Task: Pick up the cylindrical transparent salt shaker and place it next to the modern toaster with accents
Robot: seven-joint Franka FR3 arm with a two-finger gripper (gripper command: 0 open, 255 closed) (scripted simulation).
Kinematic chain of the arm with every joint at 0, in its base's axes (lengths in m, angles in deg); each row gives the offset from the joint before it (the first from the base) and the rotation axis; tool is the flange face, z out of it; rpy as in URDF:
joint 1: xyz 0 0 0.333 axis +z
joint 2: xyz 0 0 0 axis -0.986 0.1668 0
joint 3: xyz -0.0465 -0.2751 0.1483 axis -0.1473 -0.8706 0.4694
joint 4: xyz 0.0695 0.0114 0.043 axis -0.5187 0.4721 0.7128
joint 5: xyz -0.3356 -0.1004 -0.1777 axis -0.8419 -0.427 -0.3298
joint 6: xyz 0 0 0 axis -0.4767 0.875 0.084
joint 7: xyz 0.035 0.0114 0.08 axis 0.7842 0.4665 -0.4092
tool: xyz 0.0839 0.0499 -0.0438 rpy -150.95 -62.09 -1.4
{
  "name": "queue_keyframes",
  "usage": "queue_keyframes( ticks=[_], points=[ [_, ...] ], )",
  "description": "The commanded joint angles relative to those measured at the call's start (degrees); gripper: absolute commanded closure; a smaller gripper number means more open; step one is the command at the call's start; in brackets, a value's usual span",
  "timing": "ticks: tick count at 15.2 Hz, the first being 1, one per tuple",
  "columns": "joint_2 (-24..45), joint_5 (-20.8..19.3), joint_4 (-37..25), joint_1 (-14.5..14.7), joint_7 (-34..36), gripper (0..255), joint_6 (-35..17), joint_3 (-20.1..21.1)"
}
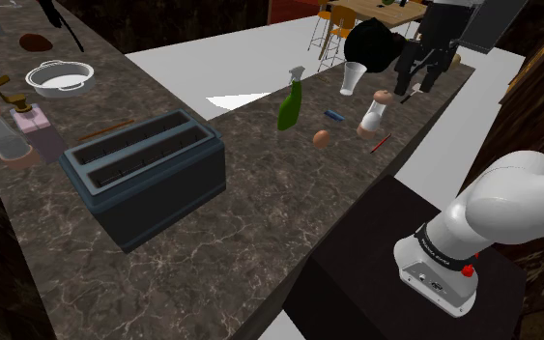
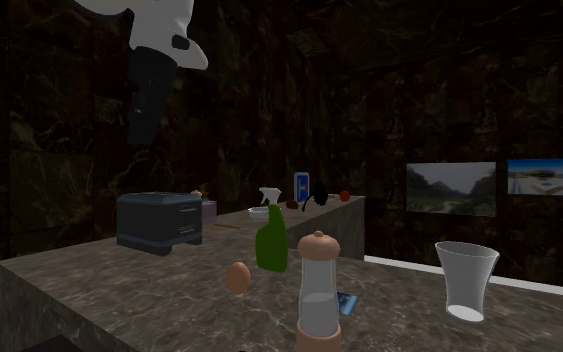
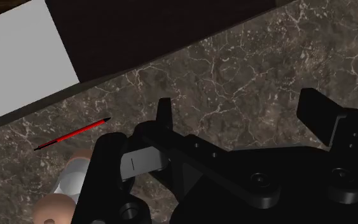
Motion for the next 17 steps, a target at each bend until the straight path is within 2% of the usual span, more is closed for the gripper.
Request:
queue_keyframes(
  ticks=[1, 10, 17],
  points=[
    [0.0, 0.0, 0.0, 0.0, 0.0, 0, 0.0, 0.0],
    [8.41, -6.96, 1.23, -3.13, -10.54, 0, -11.77, -9.47],
    [18.65, -9.2, -1.83, -4.41, -18.69, 0, -20.95, -16.92]
  ],
)
